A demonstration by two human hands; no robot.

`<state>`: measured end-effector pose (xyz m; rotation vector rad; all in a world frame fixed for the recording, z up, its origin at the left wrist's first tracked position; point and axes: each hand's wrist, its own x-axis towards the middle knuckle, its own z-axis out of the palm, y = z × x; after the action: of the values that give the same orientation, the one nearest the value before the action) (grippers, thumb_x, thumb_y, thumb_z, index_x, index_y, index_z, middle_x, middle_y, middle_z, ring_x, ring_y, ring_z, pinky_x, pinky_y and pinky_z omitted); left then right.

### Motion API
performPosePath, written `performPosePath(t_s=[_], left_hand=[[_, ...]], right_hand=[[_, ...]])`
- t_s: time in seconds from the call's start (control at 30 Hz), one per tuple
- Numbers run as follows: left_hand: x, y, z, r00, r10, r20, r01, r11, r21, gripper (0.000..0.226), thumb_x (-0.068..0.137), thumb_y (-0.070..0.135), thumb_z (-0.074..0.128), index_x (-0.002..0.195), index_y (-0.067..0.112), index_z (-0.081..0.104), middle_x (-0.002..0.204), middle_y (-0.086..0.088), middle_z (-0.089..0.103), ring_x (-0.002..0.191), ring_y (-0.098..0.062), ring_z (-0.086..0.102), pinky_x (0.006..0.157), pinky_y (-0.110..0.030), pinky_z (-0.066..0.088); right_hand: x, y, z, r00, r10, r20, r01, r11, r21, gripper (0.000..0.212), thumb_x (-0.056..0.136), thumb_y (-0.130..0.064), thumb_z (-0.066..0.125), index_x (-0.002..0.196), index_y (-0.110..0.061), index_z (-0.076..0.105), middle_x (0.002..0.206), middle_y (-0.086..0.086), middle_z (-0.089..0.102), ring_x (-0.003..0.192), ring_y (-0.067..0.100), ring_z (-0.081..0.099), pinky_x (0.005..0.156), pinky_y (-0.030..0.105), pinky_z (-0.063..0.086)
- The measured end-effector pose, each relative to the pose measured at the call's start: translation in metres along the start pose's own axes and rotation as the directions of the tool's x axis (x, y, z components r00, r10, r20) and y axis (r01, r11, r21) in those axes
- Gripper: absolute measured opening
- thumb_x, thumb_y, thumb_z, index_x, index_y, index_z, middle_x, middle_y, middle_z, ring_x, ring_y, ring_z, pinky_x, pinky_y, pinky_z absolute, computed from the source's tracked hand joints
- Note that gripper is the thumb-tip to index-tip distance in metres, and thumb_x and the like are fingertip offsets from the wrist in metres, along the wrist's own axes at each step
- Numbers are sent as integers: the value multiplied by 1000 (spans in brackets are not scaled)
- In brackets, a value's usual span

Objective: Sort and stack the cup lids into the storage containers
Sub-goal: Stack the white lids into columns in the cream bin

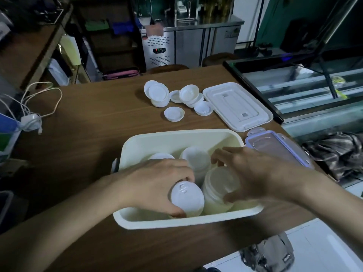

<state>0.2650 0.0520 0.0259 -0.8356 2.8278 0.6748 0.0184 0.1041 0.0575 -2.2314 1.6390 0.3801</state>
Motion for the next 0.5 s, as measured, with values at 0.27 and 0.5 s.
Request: performPosePath(t_s=[0.27,0.5], left_hand=[[1,-9,-3,999,3,33,0,995,-102,55,77,65,79,126,46,64,113,28,55,106,-2,53,92,-31,50],[3,-21,2,998,-9,62,19,988,-154,62,76,62,82,134,45,66,119,25,56,108,-5,53,93,-30,48]], right_hand=[[5,2,4,995,-55,79,58,997,-45,69,77,-60,80,138,-42,52,130,-22,49,121,8,51,86,22,46],[10,1,19,998,-69,-9,69,998,2,70,74,-61,80,138,-52,51,125,-22,51,112,10,55,85,25,43]])
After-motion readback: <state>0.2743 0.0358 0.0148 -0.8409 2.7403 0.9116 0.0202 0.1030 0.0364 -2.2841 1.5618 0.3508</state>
